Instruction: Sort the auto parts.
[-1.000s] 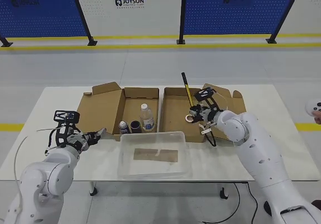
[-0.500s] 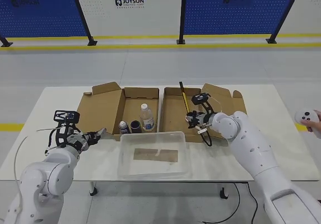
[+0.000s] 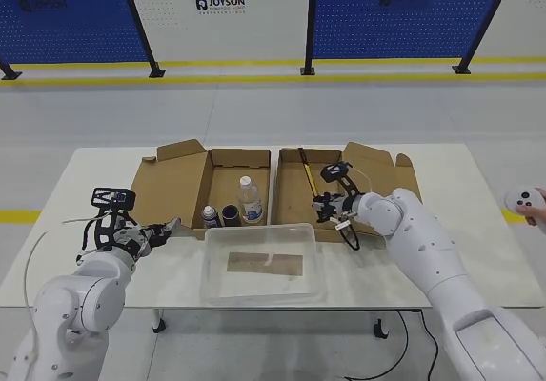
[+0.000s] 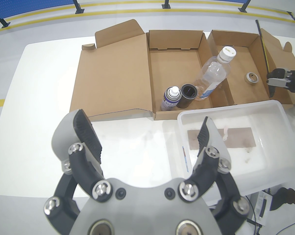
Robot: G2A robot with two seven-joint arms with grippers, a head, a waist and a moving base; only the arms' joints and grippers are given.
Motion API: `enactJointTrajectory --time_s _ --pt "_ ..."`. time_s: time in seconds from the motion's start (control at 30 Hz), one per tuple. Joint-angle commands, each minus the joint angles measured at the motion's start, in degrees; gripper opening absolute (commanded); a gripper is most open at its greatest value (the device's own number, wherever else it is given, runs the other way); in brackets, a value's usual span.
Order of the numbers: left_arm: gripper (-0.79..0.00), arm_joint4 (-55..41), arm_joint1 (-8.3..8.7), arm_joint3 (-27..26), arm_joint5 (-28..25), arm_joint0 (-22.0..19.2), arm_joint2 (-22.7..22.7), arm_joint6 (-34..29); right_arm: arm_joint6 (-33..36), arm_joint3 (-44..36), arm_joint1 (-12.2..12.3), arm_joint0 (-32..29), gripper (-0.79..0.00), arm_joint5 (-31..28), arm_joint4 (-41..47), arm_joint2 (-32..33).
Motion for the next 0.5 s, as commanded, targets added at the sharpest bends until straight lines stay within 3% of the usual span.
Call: enactJointTrajectory --time_s 0.0,0.13,0.23,0.27,0.3,0.33,0.47 --pt "0.000 0.0 0.00 0.0 0.0 0.0 0.0 0.0 -0.2 0.1 0.0 -0.1 -0.449 -0.6 0.1 0.0" --pt "0.000 0.0 0.00 0.0 0.0 0.0 0.0 0.0 -1.4 -0.8 0.1 -0.6 -0.456 -1.0 -0.5 0.2" --pt "0.000 0.0 0.00 0.0 0.0 0.0 0.0 0.0 -3.5 -1.7 0.6 -0.9 -0.416 -1.6 -1.1 1.2" --pt "0.000 0.0 0.00 0.0 0.0 0.0 0.0 0.0 -4.5 -2.3 0.9 -1.1 -0.302 -1.8 -1.5 1.7" --pt "0.000 0.0 0.00 0.0 0.0 0.0 0.0 0.0 -5.7 -2.9 1.2 -1.2 -0.123 -2.4 -1.9 2.4" --pt "0.000 0.0 0.00 0.0 0.0 0.0 0.0 0.0 -7.0 -3.9 1.6 -1.6 0.000 -3.0 -2.5 3.1" --pt "0.000 0.0 0.00 0.0 0.0 0.0 0.0 0.0 -11.7 -10.4 3.3 -4.7 0.000 -3.4 -4.6 6.6"
